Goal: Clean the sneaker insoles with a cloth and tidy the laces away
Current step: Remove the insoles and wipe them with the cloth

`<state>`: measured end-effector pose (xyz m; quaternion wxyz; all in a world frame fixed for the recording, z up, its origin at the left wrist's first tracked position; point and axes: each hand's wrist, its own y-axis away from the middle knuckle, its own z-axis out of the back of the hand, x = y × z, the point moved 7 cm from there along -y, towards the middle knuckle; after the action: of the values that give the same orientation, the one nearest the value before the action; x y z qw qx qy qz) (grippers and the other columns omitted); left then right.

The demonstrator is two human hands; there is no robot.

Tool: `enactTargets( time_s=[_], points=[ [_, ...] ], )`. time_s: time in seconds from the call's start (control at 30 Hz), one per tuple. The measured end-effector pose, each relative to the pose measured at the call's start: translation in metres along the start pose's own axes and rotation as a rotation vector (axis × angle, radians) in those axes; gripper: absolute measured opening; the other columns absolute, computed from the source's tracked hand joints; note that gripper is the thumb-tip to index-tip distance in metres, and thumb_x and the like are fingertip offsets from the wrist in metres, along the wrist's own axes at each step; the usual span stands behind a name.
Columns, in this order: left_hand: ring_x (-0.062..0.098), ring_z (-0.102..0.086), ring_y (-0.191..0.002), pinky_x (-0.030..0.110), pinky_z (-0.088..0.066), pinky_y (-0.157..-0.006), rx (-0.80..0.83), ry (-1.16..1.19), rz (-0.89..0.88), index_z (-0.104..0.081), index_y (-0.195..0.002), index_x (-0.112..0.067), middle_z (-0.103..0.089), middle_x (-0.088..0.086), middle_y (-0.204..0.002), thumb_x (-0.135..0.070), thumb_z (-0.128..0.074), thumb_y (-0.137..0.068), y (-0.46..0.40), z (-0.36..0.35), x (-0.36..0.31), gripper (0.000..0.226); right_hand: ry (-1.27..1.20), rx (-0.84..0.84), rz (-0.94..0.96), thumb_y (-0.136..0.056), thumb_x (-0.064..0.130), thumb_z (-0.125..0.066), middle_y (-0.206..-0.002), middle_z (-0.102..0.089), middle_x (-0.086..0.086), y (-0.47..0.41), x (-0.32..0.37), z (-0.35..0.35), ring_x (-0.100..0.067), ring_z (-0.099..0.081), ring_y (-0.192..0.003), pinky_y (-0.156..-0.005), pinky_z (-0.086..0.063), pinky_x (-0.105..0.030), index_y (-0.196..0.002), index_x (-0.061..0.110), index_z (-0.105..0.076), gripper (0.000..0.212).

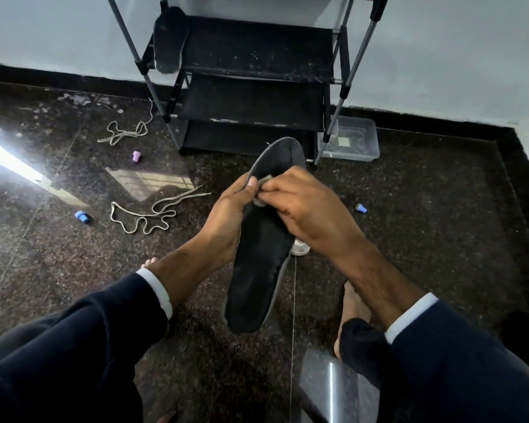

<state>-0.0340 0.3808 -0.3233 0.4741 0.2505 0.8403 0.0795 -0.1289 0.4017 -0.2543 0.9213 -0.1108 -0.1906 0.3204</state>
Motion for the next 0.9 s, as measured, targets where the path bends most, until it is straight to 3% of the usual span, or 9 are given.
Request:
enactTargets(
  time_s=[0.13,0.23,0.43,0.5,0.6,0.73,0.9],
  points=[
    [0.022,-0.068,-0.093,0.033,-0.060,-0.084,0.007,0.013,0.011,-0.060,-0.125,-0.005,-0.068,0.013,-0.103,-0.022,-0.038,-0.109,0.000,0.000,0.000,0.032,-0.001,-0.024,-0.038,-0.089,0.004,-0.065,-0.107,-0.071,-0.003,0.000,-0.003,0.003,-0.024,-0.059,-0.095,-0.076,-0.056,-0.039,-0.108,0.006,-0.075,0.022],
    [0.017,-0.067,-0.084,0.027,-0.058,-0.073,-0.036,-0.045,0.002,-0.066,-0.110,-0.014,-0.068,0.006,-0.092,-0.024,-0.042,-0.108,-0.002,0.010,-0.003,0.026,-0.103,0.117,0.042,-0.083,-0.004,-0.072,-0.101,-0.069,0.000,-0.002,0.018,-0.016,-0.021,-0.056,-0.096,-0.078,-0.053,-0.036,-0.102,0.009,-0.076,0.024],
    [0.017,-0.072,-0.091,0.027,-0.059,-0.075,-0.021,-0.038,0.020,-0.065,-0.119,-0.013,-0.074,0.007,-0.100,-0.023,-0.041,-0.108,-0.002,0.006,0.000,0.029,-0.181,0.216,0.067,-0.083,-0.009,-0.067,-0.094,-0.071,0.000,-0.002,0.012,-0.017,-0.020,-0.058,-0.092,-0.079,-0.052,-0.032,-0.097,0.010,-0.077,0.025],
    [0.021,-0.072,-0.090,0.031,-0.060,-0.076,0.002,-0.013,0.027,-0.064,-0.121,-0.010,-0.073,0.010,-0.100,-0.023,-0.039,-0.108,-0.002,0.001,0.001,0.030,-0.104,0.162,0.040,-0.080,-0.009,-0.070,-0.099,-0.073,-0.001,-0.001,-0.002,-0.007,-0.022,-0.060,-0.093,-0.080,-0.053,-0.033,-0.100,0.009,-0.077,0.028],
    [0.027,-0.070,-0.105,0.035,-0.060,-0.083,0.015,-0.005,0.016,-0.061,-0.128,-0.006,-0.072,0.015,-0.116,-0.022,-0.037,-0.109,-0.002,0.000,0.001,0.034,0.000,0.023,-0.074,-0.082,-0.006,-0.073,-0.109,-0.075,-0.002,0.002,-0.029,0.015,-0.023,-0.062,-0.098,-0.082,-0.054,-0.032,-0.112,0.009,-0.076,0.033],
    [0.031,-0.066,-0.118,0.038,-0.057,-0.090,0.013,-0.073,0.016,-0.058,-0.135,-0.006,-0.067,0.017,-0.130,-0.025,-0.038,-0.109,-0.003,0.004,0.000,0.037,-0.009,-0.145,-0.170,-0.085,-0.004,-0.072,-0.106,-0.076,-0.004,0.007,-0.048,0.033,-0.026,-0.065,-0.095,-0.084,-0.050,-0.028,-0.110,0.007,-0.077,0.027],
    [0.022,-0.070,-0.099,0.031,-0.060,-0.082,-0.018,-0.118,-0.027,-0.061,-0.130,-0.008,-0.071,0.013,-0.113,-0.022,-0.038,-0.109,-0.001,0.010,-0.009,0.034,-0.077,0.098,0.023,-0.074,-0.011,-0.077,-0.102,-0.076,-0.005,0.000,-0.002,0.001,-0.026,-0.064,-0.091,-0.077,-0.056,-0.036,-0.104,0.006,-0.078,0.035]
  ],
)
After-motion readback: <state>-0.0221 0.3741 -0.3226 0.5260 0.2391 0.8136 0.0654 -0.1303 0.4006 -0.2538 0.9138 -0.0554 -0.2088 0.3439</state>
